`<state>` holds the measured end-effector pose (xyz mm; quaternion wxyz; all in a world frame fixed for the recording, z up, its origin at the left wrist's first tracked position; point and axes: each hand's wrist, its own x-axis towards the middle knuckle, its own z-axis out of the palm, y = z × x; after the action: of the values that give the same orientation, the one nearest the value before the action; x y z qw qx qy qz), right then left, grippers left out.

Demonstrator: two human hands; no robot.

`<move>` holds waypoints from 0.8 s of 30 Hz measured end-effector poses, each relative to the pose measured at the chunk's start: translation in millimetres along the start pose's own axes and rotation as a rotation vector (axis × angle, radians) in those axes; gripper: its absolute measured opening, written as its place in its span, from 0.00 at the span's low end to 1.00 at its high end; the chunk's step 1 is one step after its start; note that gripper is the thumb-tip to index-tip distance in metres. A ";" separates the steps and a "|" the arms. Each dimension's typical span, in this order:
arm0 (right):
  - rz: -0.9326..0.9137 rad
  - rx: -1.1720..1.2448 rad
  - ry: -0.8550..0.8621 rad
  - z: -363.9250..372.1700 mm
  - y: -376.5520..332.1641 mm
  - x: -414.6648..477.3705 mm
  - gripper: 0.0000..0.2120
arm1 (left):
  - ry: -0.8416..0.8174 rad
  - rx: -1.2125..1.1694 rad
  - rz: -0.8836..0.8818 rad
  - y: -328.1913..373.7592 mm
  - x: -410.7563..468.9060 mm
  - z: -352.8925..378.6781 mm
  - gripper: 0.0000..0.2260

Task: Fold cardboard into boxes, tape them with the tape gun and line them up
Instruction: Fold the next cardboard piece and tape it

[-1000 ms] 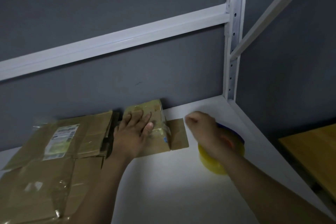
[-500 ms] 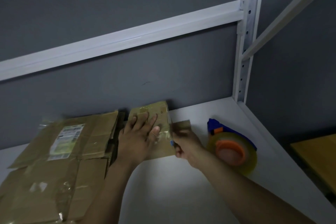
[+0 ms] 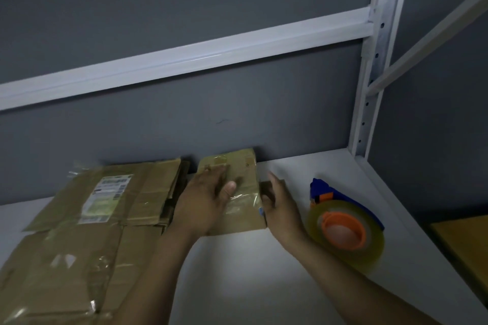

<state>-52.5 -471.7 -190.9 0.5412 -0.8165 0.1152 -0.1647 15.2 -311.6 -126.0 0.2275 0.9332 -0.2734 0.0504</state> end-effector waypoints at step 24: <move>-0.592 -0.517 -0.238 -42.8 -4.9 28.9 0.30 | 0.109 -0.175 0.248 -53.0 -12.6 7.1 0.26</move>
<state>-42.7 -516.6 -166.8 0.2567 -0.9368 -0.1507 -0.1836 32.6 -269.1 -156.1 0.3145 0.8649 -0.3770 0.1045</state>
